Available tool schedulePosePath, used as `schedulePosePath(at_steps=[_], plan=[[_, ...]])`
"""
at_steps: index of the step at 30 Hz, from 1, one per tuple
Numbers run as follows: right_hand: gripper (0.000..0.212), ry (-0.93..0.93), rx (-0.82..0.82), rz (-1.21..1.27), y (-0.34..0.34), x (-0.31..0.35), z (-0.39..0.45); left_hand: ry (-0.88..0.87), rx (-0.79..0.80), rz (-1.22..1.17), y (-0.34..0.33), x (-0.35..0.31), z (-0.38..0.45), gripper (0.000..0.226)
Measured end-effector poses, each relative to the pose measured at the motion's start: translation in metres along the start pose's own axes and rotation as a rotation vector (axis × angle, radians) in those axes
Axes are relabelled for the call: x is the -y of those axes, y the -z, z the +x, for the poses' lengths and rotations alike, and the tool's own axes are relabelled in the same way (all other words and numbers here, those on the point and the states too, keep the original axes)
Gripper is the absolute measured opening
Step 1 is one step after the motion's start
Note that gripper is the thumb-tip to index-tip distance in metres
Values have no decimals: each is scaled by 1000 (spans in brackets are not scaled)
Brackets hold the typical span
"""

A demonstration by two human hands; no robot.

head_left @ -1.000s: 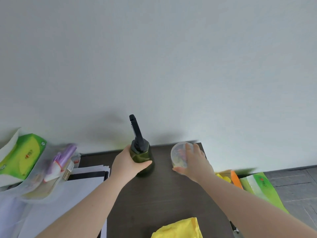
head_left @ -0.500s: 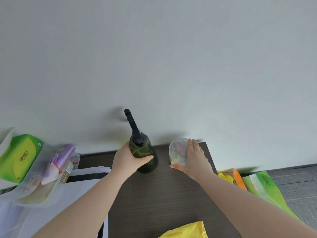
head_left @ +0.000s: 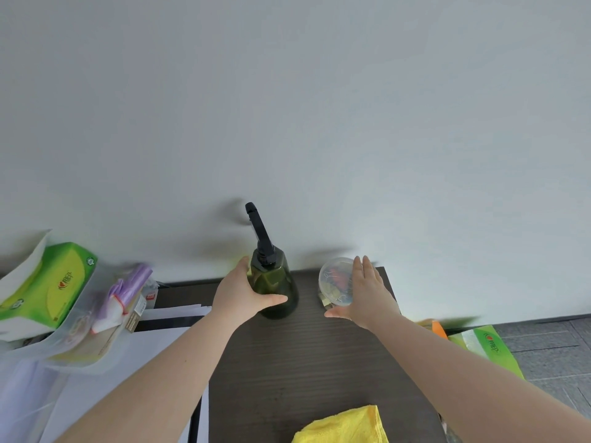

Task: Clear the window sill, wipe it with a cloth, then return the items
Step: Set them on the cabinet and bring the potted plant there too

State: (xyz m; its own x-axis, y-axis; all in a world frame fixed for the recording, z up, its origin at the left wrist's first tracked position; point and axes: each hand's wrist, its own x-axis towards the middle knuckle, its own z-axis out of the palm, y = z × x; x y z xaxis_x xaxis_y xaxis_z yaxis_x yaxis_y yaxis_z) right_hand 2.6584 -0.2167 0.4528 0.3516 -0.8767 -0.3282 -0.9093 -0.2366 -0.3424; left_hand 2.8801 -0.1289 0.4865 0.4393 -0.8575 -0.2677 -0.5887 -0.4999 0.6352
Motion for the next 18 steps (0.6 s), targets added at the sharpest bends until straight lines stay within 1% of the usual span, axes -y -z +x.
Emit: schedulePosePath(at_steps=[1, 2, 3, 5, 7, 8, 10, 13, 16, 18], plan=[[132, -2, 4, -8, 3, 0, -3, 15, 14, 27, 1, 1, -1, 88], [130, -7, 11, -11, 6, 0, -6, 28, 35, 52, 3, 1, -4, 85], [128, -12, 14, -15, 9, -1, -9, 38, 60, 91, 4, 0, -8, 78], [122, -23, 6, -26, 15, -4, -15, 57, 139, 202, 7, -7, -16, 55], [109, -32, -23, -25, 23, -8, -21, 68, 208, 299, 9, -12, -24, 23], [97, -39, -34, -36, 29, -10, -25, 72, 233, 331, 10, -14, -27, 21], [70, -51, -28, -95, 42, -13, -34, 64, 259, 397, 10, -21, -33, 42], [39, -59, -11, -174, 62, -16, -51, 0, 226, 440, 13, -35, -47, 49], [23, -48, -24, -192, 77, -21, -69, -39, 200, 466, 20, -53, -68, 47], [21, -21, -41, -189, 86, -27, -84, -42, 174, 480, 25, -66, -82, 45]])
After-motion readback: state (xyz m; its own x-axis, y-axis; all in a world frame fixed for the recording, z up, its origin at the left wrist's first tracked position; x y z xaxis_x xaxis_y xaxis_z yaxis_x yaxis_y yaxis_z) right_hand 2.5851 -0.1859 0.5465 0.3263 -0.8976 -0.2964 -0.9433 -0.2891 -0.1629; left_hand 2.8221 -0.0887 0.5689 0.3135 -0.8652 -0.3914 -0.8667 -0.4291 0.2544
